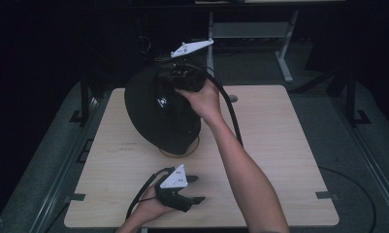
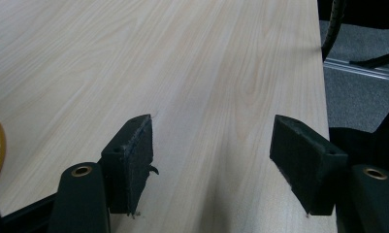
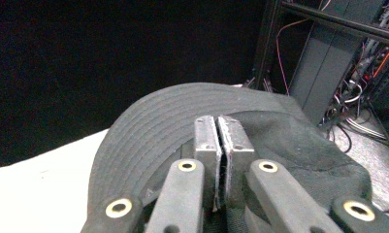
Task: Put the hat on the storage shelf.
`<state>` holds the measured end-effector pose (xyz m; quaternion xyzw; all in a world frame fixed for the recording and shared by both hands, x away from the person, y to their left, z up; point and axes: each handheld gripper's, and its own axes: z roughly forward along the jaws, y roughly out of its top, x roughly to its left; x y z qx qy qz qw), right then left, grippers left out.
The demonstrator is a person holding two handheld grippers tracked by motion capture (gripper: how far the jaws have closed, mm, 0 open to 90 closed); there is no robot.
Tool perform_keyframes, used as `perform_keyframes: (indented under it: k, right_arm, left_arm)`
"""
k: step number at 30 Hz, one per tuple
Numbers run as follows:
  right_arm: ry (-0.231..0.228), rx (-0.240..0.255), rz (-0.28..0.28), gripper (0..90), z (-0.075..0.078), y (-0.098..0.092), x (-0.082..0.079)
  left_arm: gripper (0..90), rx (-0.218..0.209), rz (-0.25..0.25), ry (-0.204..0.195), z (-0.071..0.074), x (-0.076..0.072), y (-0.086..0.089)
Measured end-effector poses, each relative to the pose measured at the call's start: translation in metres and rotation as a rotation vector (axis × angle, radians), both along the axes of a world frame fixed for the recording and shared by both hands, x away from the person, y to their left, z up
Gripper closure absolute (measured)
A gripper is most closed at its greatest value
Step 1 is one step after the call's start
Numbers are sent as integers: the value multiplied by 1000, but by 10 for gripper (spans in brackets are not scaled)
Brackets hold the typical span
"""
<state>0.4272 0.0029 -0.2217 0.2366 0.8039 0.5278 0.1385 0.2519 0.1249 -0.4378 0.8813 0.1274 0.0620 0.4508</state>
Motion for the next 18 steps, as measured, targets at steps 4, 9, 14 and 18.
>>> perform_keyframes:
  k: [4, 9, 14, 18]
  right_arm:
    - [3, -42, -7, 871, -1, 8, 3]
    - [5, -77, -7, 864, -5, 17, 8]
    - [25, -103, 32, 776, -10, 22, 11]
    - [49, -80, 65, 663, -8, 19, 9]
  left_arm:
    - [316, -6, -2, -2, 0, 0, 0]
    - [316, -7, 0, 1, 0, 0, -1]
    - [316, -2, -5, 2, 0, 0, -1]
    - [315, -3, -7, 9, 0, -1, -1]
